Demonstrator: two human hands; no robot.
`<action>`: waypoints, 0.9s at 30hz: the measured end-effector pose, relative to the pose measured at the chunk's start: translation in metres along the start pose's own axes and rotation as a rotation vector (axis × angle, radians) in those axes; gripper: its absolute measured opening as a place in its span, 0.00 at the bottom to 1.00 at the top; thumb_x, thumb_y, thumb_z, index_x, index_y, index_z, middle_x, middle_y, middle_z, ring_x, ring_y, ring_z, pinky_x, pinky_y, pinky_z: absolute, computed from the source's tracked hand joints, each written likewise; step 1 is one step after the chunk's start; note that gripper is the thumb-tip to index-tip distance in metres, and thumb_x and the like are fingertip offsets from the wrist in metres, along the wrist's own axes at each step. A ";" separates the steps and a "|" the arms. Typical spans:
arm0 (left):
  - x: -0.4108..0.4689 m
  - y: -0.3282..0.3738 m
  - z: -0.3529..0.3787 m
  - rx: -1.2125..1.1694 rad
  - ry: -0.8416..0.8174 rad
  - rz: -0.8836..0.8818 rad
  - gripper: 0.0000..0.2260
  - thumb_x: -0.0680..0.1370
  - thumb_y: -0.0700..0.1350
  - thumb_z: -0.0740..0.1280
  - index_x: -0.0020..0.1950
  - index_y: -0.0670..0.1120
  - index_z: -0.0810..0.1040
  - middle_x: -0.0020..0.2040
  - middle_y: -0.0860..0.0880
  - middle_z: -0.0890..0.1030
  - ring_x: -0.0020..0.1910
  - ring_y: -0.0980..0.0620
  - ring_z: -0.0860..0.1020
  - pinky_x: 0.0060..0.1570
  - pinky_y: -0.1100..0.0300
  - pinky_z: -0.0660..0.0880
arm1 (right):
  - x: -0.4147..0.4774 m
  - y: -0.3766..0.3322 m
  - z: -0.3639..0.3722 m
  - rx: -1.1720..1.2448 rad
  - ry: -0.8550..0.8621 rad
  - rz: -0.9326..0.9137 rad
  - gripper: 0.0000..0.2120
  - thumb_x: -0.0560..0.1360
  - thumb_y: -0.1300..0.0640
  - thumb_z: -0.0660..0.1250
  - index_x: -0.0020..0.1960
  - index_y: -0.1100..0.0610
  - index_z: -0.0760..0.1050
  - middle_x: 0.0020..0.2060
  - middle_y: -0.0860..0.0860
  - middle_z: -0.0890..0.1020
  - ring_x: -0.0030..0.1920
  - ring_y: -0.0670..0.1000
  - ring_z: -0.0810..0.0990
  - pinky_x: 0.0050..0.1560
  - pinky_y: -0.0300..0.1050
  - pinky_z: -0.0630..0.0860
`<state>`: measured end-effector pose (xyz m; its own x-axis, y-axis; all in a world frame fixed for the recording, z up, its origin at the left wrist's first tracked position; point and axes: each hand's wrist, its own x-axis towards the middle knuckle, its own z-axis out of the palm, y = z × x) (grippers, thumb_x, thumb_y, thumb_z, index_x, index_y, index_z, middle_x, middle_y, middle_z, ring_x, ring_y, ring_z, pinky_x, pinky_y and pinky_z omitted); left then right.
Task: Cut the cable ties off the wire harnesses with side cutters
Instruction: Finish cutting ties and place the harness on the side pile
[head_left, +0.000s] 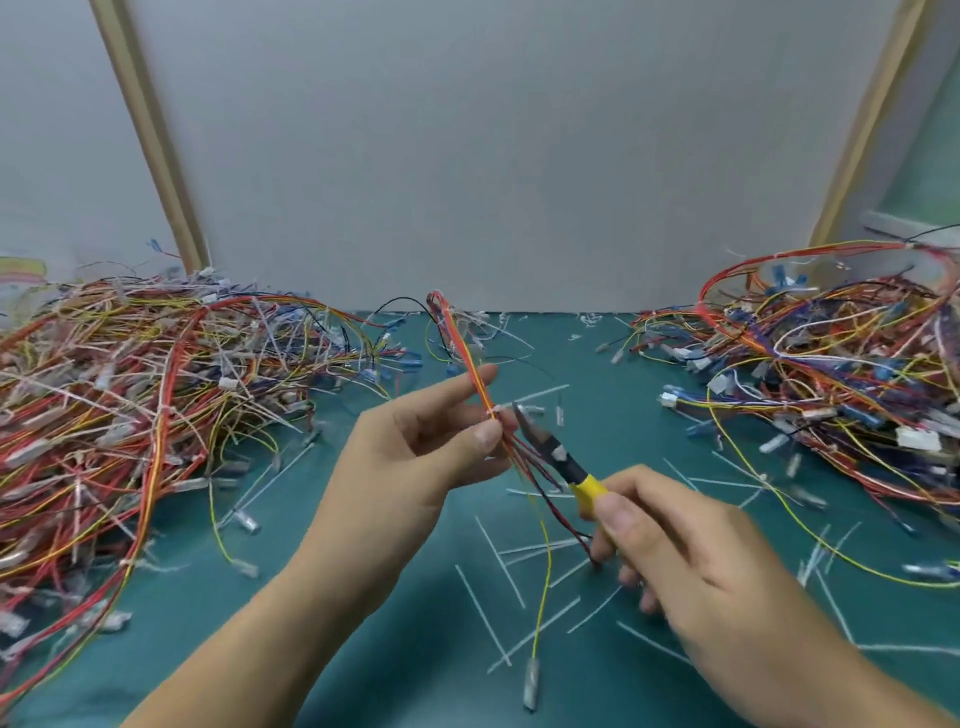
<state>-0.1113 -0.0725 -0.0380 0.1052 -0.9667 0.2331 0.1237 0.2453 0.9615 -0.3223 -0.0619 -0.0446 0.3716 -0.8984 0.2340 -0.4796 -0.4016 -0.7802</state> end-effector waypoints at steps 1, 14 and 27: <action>-0.001 -0.001 0.001 0.027 0.014 0.021 0.17 0.77 0.34 0.68 0.63 0.47 0.80 0.47 0.44 0.87 0.49 0.48 0.84 0.50 0.56 0.82 | 0.000 0.000 0.000 -0.005 -0.010 0.013 0.27 0.70 0.27 0.52 0.49 0.46 0.76 0.37 0.53 0.81 0.35 0.53 0.77 0.40 0.60 0.77; -0.007 0.000 0.007 0.013 -0.017 0.082 0.19 0.73 0.37 0.69 0.64 0.45 0.79 0.38 0.43 0.84 0.36 0.49 0.84 0.42 0.60 0.81 | 0.001 0.001 0.000 0.129 -0.044 0.129 0.28 0.66 0.28 0.54 0.50 0.46 0.78 0.37 0.47 0.83 0.32 0.47 0.80 0.35 0.43 0.78; -0.006 0.000 0.008 0.015 -0.023 0.077 0.21 0.70 0.41 0.69 0.63 0.46 0.79 0.38 0.43 0.84 0.37 0.48 0.84 0.42 0.60 0.81 | 0.001 -0.007 -0.002 0.152 -0.082 0.170 0.29 0.66 0.27 0.56 0.49 0.48 0.79 0.36 0.54 0.83 0.31 0.55 0.80 0.34 0.50 0.78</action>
<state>-0.1195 -0.0672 -0.0380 0.0914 -0.9463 0.3100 0.1018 0.3185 0.9424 -0.3204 -0.0606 -0.0377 0.3616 -0.9310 0.0488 -0.4179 -0.2086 -0.8842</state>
